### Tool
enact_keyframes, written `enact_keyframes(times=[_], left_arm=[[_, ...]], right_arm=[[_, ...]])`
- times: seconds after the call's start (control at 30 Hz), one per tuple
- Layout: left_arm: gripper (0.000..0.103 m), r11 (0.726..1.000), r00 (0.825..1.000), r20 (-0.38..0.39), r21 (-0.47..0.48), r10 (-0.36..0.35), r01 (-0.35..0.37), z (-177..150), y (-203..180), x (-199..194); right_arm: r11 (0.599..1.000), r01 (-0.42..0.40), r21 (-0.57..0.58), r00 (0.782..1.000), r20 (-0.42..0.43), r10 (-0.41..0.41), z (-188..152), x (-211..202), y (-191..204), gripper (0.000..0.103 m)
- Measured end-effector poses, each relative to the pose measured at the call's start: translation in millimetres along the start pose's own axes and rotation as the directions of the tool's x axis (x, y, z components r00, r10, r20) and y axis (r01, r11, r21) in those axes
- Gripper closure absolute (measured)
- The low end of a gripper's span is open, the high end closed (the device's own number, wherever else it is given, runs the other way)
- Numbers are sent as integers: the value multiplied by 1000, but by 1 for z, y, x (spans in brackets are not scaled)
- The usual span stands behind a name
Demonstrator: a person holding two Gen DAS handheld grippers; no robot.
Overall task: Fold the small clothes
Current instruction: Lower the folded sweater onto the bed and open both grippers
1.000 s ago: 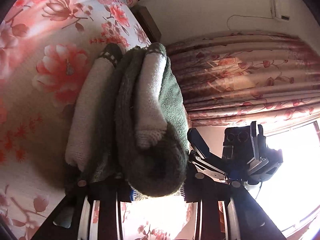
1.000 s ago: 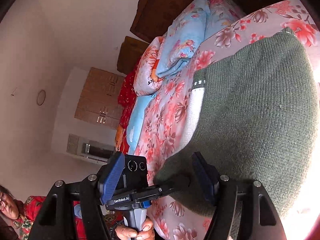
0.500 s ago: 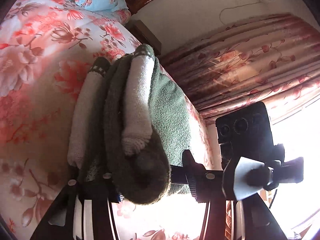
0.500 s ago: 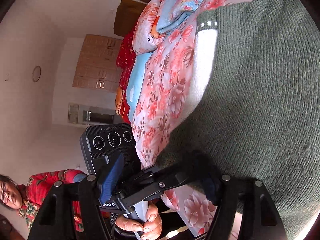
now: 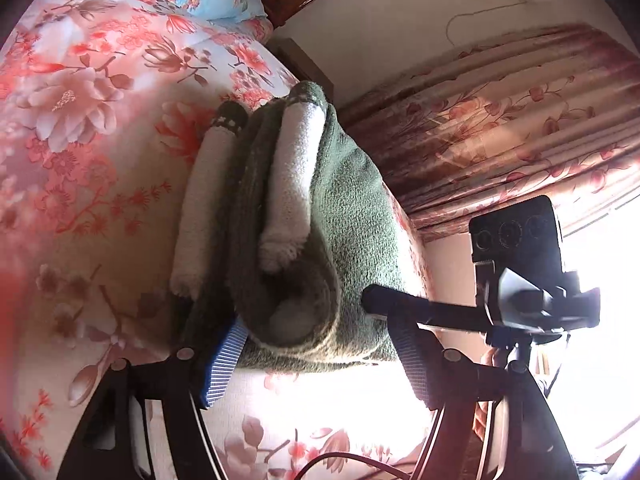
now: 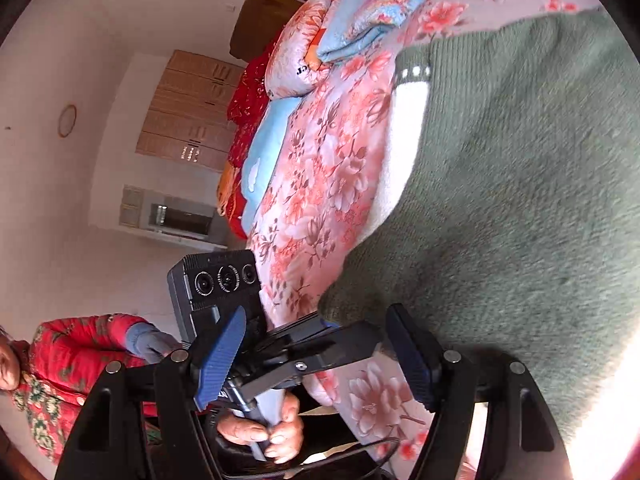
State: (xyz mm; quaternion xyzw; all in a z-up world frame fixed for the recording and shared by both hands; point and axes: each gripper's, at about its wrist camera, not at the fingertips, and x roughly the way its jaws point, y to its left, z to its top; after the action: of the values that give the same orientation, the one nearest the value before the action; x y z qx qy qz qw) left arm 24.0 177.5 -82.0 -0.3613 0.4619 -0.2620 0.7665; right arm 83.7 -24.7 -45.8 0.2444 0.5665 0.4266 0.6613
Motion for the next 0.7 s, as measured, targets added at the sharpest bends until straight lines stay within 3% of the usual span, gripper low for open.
enact_keyframes(times=[0.1,0.17,0.23,0.27,0.33,0.37,0.4,0.43,0.47,0.53,0.63,0.7], left_arm=[[0,999,998,43,20,42,-43,-3,-6,-42],[0,994,985,141,47,96,-103,1,-14,-76],[0,976,957,238,101,163,-191,13,-30,-95],[0,965,946,268,140,180,-223,22,-41,-96],[0,935,938,295,244,181,-258,40,-63,-84],[0,908,932,301,300,201,-293,50,-74,-71],[0,871,919,318,350,235,-344,58,-86,-55],[0,834,905,328,390,270,-390,67,-94,-37],[0,798,894,323,421,312,-431,76,-97,-17],[0,728,848,342,441,405,-525,86,-95,17],[0,690,825,293,452,483,-565,80,-74,47],[0,664,801,274,453,532,-596,67,-57,59]], right_arm=[[998,66,6,995,77,-66,-2,-39,-8,28],[994,104,40,983,151,-109,-1,-68,-19,28],[967,251,52,939,229,-256,10,-87,-25,28],[929,369,37,894,258,-366,19,-92,-26,27],[800,599,-21,767,302,-566,43,-90,-24,28],[730,683,-31,698,325,-638,54,-90,-26,28],[677,736,-20,645,326,-692,65,-85,-31,28],[640,768,-19,612,318,-724,74,-82,-38,28],[616,787,-30,594,304,-745,79,-77,-45,28],[623,781,-35,607,279,-744,88,-64,-55,29],[674,738,-31,656,270,-705,92,-46,-59,27],[647,758,-82,647,229,-728,93,-32,-63,23]])
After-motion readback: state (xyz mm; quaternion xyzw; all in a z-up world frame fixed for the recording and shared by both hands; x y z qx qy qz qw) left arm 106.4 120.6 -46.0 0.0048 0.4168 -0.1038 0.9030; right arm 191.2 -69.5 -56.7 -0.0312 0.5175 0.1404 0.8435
